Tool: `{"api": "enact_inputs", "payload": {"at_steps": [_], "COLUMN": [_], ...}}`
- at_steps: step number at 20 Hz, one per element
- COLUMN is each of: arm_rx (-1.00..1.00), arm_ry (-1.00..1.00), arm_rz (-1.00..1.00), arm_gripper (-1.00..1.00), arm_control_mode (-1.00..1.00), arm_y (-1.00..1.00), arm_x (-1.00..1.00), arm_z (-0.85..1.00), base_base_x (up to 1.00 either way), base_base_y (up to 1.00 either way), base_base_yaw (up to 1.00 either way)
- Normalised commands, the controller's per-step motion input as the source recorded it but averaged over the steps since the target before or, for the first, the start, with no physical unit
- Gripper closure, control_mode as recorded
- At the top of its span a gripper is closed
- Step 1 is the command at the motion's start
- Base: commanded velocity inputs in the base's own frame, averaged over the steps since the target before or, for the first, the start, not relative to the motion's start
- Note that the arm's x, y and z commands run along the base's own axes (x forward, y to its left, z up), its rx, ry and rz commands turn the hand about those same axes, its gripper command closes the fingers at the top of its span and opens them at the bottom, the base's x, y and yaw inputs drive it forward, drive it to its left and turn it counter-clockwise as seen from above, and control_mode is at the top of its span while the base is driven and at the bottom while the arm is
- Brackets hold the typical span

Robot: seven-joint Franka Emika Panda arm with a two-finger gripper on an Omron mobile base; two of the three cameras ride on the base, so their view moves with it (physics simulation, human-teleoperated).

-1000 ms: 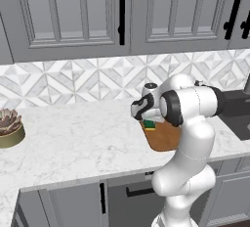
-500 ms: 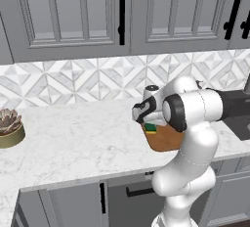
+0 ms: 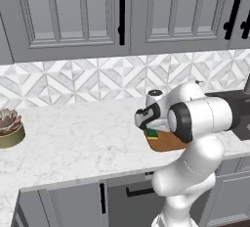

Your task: Pick up the sponge from the counter and clean the cutting board by briefly scrubbing or pressing down on the cutting board. Once finished, release the sponge.

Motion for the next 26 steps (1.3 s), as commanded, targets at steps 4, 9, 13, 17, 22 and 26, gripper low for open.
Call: {"api": "enact_inputs", "payload": {"at_steps": [4, 9, 13, 17, 22, 26], "arm_rx": [0.0, 0.0, 0.0, 0.03, 0.0, 0.0], "arm_ry": [0.0, 0.0, 0.0, 0.03, 0.09, 0.0], "arm_rz": [-0.01, -0.01, -0.01, -0.01, 0.0, 0.0], "arm_gripper": [1.0, 1.0, 1.0, 1.0, 1.0, 1.0], "arm_control_mode": [-1.0, -1.0, -1.0, -1.0, -1.0, -1.0], "arm_y": [0.0, 0.0, 0.0, -0.23, -0.36, -0.42], "arm_x": [-0.8, -0.81, -0.78, -0.18, 0.2, 0.55], "arm_z": [-0.26, -0.24, -0.25, 0.43, 0.71, 0.0], "base_base_x": [0.0, 0.0, 0.0, 0.0, 0.0, 0.0], "base_base_y": [0.0, 0.0, 0.0, 0.0, 0.0, 0.0], "base_base_yaw": [0.0, 0.0, 0.0, 0.0, 0.0, 0.0]}}
